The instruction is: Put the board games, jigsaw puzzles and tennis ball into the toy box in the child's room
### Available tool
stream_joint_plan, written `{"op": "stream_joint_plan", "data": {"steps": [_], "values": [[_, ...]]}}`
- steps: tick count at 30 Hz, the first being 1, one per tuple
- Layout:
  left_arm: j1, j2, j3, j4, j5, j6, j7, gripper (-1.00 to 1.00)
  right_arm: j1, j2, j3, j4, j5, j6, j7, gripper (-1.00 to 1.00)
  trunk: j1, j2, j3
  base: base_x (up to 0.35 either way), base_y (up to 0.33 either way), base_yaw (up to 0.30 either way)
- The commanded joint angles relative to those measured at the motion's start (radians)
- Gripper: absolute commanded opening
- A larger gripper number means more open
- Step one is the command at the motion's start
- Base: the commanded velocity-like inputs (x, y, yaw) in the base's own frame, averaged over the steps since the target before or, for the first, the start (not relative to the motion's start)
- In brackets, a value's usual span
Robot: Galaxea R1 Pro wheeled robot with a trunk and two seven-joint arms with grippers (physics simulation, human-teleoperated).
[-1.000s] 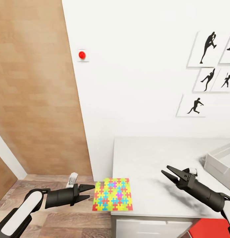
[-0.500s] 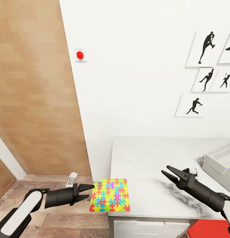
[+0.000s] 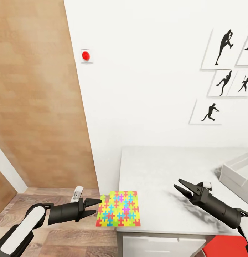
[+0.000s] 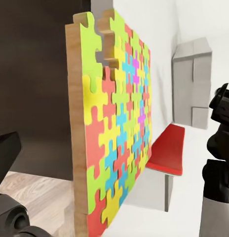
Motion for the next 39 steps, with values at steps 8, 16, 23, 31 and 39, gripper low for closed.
{"op": "stream_joint_plan", "data": {"steps": [8, 16, 23, 31, 39], "values": [[-0.001, 0.001, -0.002, 0.001, -0.008, 0.0, -0.01, 1.0, -0.001, 0.0, -0.001, 0.0, 0.002, 0.004, -0.001, 1.0, 0.031, -0.057, -0.026, 0.0, 0.0, 0.0], [-0.001, 0.001, -0.004, 0.001, -0.007, 0.0, -0.01, 1.0, 0.0, 0.0, -0.001, -0.001, 0.001, 0.004, -0.002, 1.0, 0.035, -0.064, -0.029, 0.0, 0.0, 0.0], [-0.001, 0.001, -0.005, 0.001, -0.007, 0.0, -0.01, 1.0, 0.0, 0.0, -0.002, -0.001, 0.001, 0.004, -0.002, 1.0, 0.035, -0.064, -0.029, 0.0, 0.0, 0.0], [-0.001, 0.001, -0.006, 0.0, -0.007, 0.0, -0.01, 1.0, 0.001, 0.0, -0.002, -0.001, 0.001, 0.004, -0.001, 1.0, 0.035, -0.064, -0.029, 0.0, -0.069, 0.0], [-0.001, 0.001, -0.007, -0.002, -0.006, 0.0, -0.011, 1.0, 0.001, 0.0, -0.002, -0.001, 0.001, 0.004, -0.001, 1.0, 0.035, -0.064, -0.029, 0.0, -0.124, 0.0]]}}
